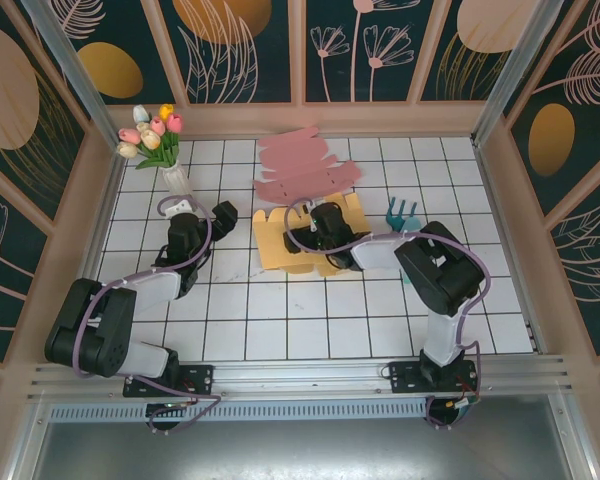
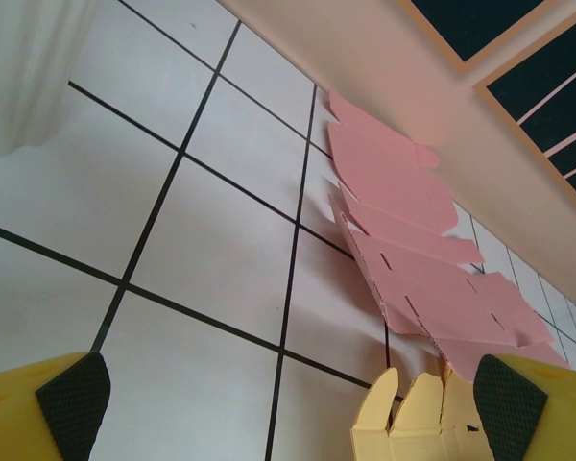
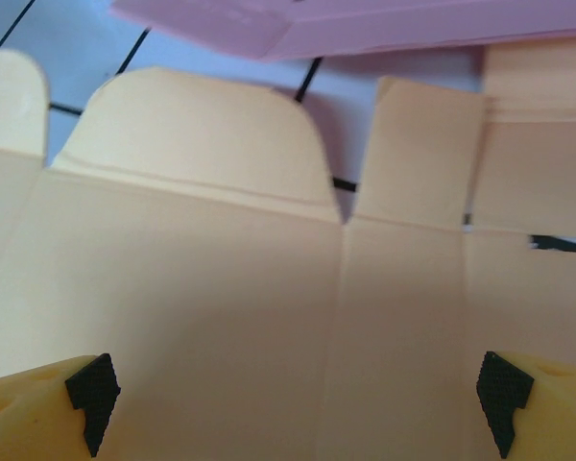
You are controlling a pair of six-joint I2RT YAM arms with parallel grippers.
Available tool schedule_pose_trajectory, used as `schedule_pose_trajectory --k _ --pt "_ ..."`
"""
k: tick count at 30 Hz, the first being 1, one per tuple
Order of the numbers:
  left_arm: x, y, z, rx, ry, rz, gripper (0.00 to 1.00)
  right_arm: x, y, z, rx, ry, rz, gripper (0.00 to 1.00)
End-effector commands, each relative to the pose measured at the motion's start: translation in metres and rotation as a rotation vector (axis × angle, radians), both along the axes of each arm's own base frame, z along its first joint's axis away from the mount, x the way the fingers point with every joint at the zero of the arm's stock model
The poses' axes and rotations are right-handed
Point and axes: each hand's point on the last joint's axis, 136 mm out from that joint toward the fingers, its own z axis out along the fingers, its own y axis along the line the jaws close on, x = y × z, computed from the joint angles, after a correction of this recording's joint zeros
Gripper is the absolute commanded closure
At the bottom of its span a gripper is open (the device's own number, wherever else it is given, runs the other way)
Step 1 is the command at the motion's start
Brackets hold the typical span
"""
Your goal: Fold the paper box
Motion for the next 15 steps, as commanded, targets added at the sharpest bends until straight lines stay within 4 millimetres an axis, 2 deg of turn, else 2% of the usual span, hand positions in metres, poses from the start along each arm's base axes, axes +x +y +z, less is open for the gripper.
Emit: schedule_pose_trajectory --k 1,9,15 --pt "0.004 -0.003 0.002 -0.004 0.0 -0.001 0.01 -0.007 0.01 -0.007 -0.055 0.001 0.071 0.01" --pt "-0.001 -0.009 0.0 -0.011 0.026 -0.042 0.01 -0.055 0.009 -0.029 -0.147 0.052 0.179 0.01" --pt "-0.015 -0.017 0.001 -0.009 0.043 -0.087 0.01 -0.084 -0.012 -0.029 -0.16 0.071 0.149 0.01"
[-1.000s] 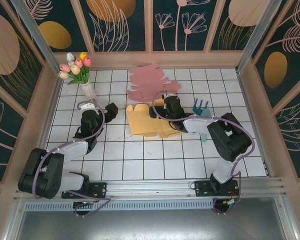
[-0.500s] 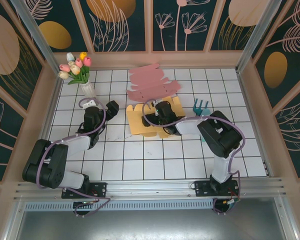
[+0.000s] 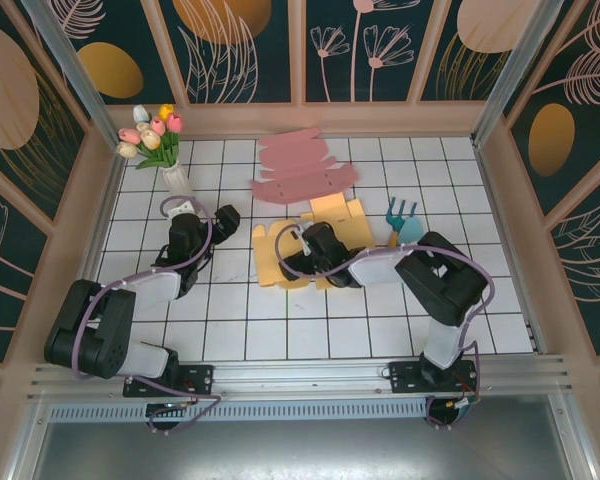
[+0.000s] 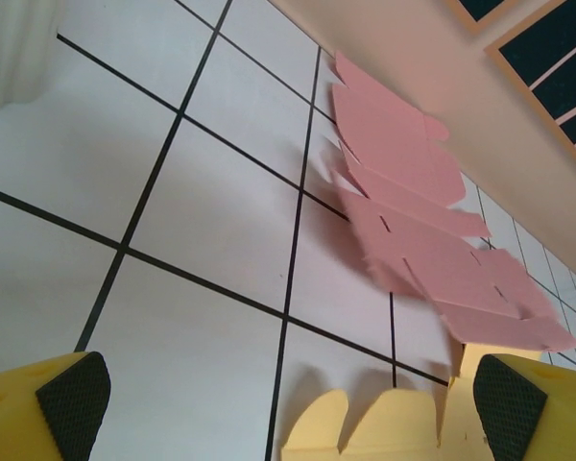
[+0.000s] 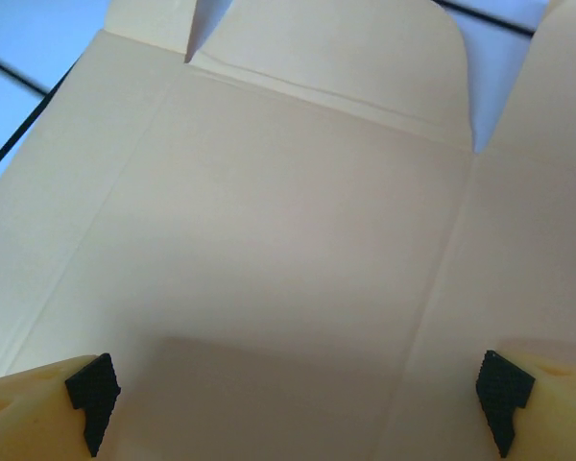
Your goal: Fold the paper box
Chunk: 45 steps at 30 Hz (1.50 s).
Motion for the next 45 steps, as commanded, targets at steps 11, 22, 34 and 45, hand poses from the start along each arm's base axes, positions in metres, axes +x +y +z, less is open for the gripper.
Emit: schedule_pose_trajectory --k 11,22,34,45 --pt "-0.04 -0.027 0.018 0.011 -0.023 -0.078 0.01 -0.041 -0.059 0.057 0.071 -0.061 -0.196 0.01" --pt "-0.007 -0.1 0.006 0.151 0.045 -0.373 0.18 -0.044 -0.116 0.141 0.238 -0.227 -0.437 0.01" --pt "-0.01 -0.161 -0.066 0.221 0.208 -0.669 0.31 -0.048 -0.129 0.155 0.287 -0.269 -0.463 0.01" --pt "-0.064 -0.204 -0.062 0.216 0.191 -0.834 0.34 -0.049 -0.127 0.15 0.287 -0.261 -0.458 0.01"
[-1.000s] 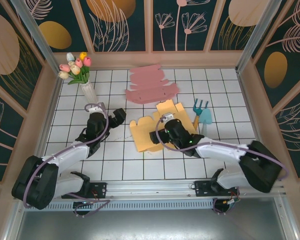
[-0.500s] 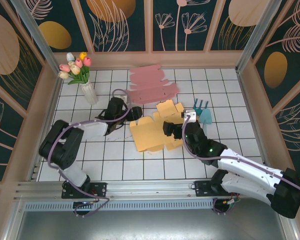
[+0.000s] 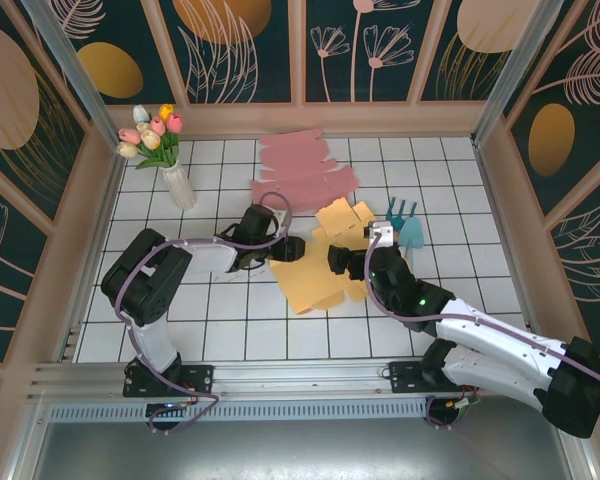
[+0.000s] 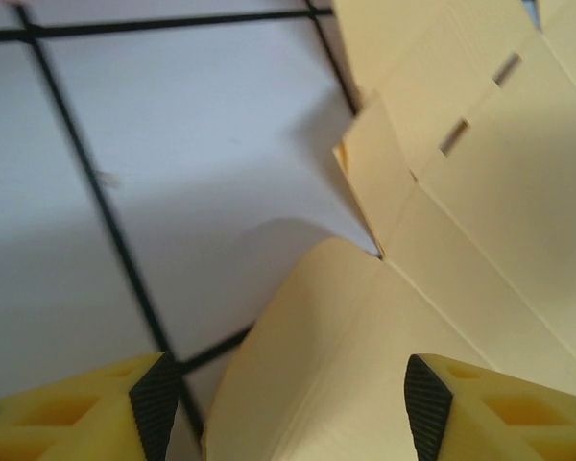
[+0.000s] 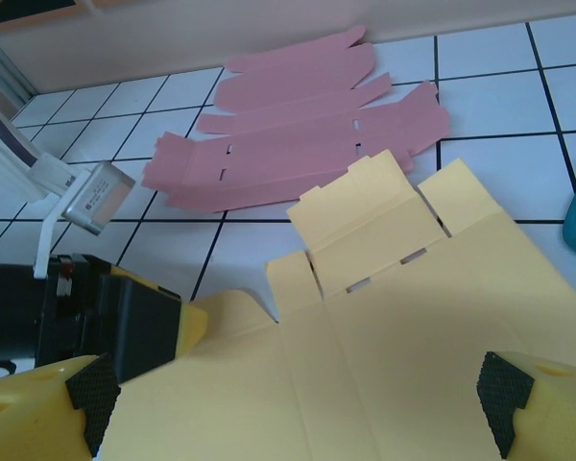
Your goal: Fold the paper box
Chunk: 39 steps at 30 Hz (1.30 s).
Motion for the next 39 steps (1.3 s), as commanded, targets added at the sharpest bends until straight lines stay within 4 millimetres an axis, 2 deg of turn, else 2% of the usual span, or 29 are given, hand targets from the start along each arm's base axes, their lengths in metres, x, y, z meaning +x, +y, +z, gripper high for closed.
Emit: schedule_pose_trajectory --k 1,3,5,6,8,10,12,16,19,23,25,29,32,39 --pt "-0.024 -0.018 0.018 -0.044 -0.021 -0.077 0.34 -0.001 -0.004 -0.005 0.005 0.009 -0.02 0.01" --pt "-0.035 -0.03 0.029 -0.066 -0.037 -0.104 0.33 0.0 -0.006 -0.006 0.007 0.004 -0.033 0.01" --pt "-0.044 -0.04 0.032 -0.073 -0.035 -0.129 0.33 0.001 -0.009 -0.007 0.006 -0.001 -0.049 0.01" --pt "-0.044 -0.044 0.047 -0.091 -0.064 -0.131 0.33 0.003 -0.011 -0.007 0.006 -0.005 -0.064 0.01" --pt "-0.034 -0.039 0.052 -0.064 -0.092 -0.074 0.32 0.004 -0.017 -0.008 0.0 -0.004 -0.096 0.01" --pt "-0.016 -0.028 0.056 0.005 -0.138 0.01 0.3 0.005 -0.024 -0.009 -0.005 -0.001 -0.128 0.01" --pt "-0.005 -0.03 0.059 0.043 -0.162 0.01 0.28 0.005 -0.027 -0.008 0.0 -0.002 -0.14 0.01" --pt "0.02 -0.038 0.048 0.157 -0.164 0.01 0.25 0.003 -0.029 -0.003 0.019 -0.013 -0.14 0.01" --pt "0.037 -0.053 0.05 0.168 -0.229 -0.038 0.25 0.002 -0.033 0.001 0.033 -0.026 -0.148 0.01" --pt "0.062 -0.068 0.039 0.2 -0.247 -0.094 0.26 0.0 -0.037 0.003 0.048 -0.036 -0.158 0.01" --pt "0.07 -0.075 0.041 0.192 -0.27 -0.121 0.26 -0.001 -0.038 0.004 0.058 -0.042 -0.161 0.01" --pt "0.077 -0.089 0.047 0.161 -0.341 -0.187 0.26 -0.001 -0.039 0.004 0.068 -0.05 -0.159 0.01" --pt "0.078 -0.098 0.039 0.152 -0.334 -0.241 0.27 -0.001 -0.037 0.005 0.073 -0.052 -0.156 0.01" --pt "0.08 -0.121 0.034 0.099 -0.324 -0.327 0.37 -0.002 -0.036 0.007 0.08 -0.05 -0.145 0.01"
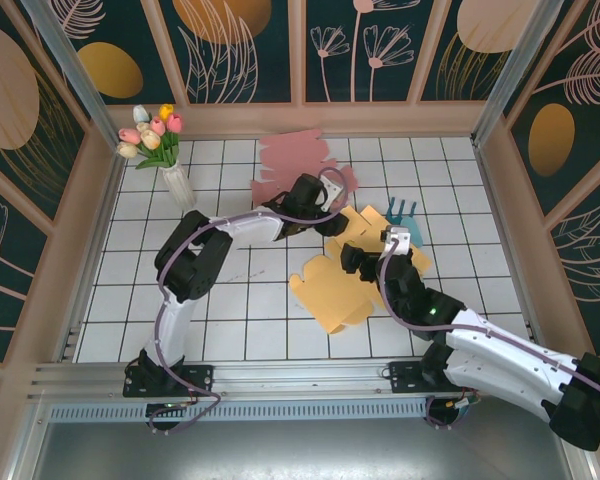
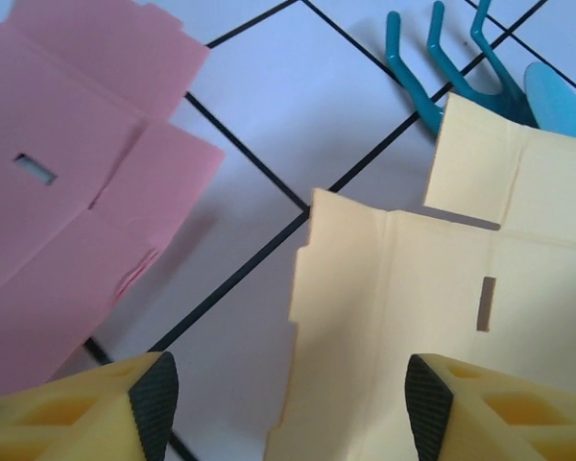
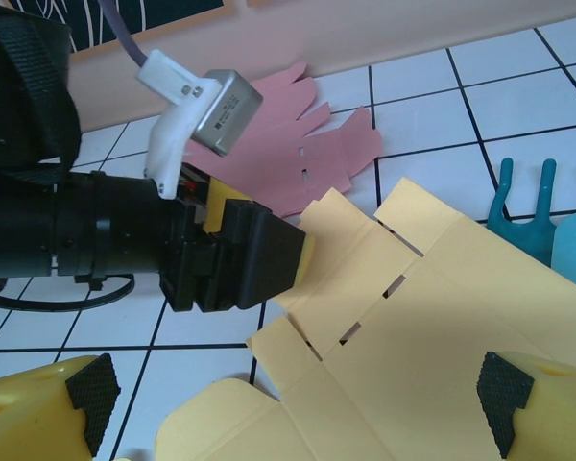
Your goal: Fold the paper box
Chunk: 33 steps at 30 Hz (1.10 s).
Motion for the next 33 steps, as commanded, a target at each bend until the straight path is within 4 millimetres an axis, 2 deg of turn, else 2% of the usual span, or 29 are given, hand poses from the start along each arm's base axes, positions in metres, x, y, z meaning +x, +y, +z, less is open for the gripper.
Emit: schedule_pose_trajectory --k 1,5,10,13,15,17,20,25,28,29,33 --pt "-0.003 -0.016 0.001 -0.039 0.013 -0.087 0.38 0.0 -0.004 0.004 0.033 -0.012 -0.018 0.01" --pt "-0.008 -0.027 -0.003 -0.085 0.047 -0.137 0.45 0.001 -0.003 0.005 0.034 -0.016 -0.017 0.01" --pt "-0.009 -0.031 -0.013 -0.085 0.07 -0.147 0.53 0.0 -0.001 0.006 0.04 -0.014 -0.004 0.01" --pt "-0.016 -0.034 -0.01 -0.115 0.088 -0.182 0.67 -0.001 0.0 0.004 0.04 -0.012 0.001 0.01" --pt "-0.02 -0.032 -0.005 -0.115 0.082 -0.189 0.85 0.0 0.0 0.006 0.043 -0.013 0.002 0.01" --pt "-0.019 -0.021 0.005 -0.093 0.035 -0.152 1.0 -0.001 0.002 0.007 0.043 -0.017 0.014 0.01" --pt "-0.017 0.005 0.022 -0.057 -0.051 -0.058 1.0 -0.001 0.008 0.011 0.048 -0.02 0.041 0.01" --pt "-0.038 0.039 0.058 -0.107 -0.126 0.029 1.0 0.0 0.021 0.033 0.078 -0.05 0.1 0.01" --pt "-0.051 0.06 0.08 -0.172 -0.156 0.094 1.0 0.002 0.03 0.059 0.073 -0.091 0.142 0.01" --pt "-0.056 0.07 0.092 -0.2 -0.175 0.13 1.0 0.004 0.032 0.07 0.058 -0.108 0.143 0.01" --pt "-0.068 0.111 0.115 -0.257 -0.228 0.29 1.0 0.014 0.047 0.114 -0.027 -0.222 0.199 0.08"
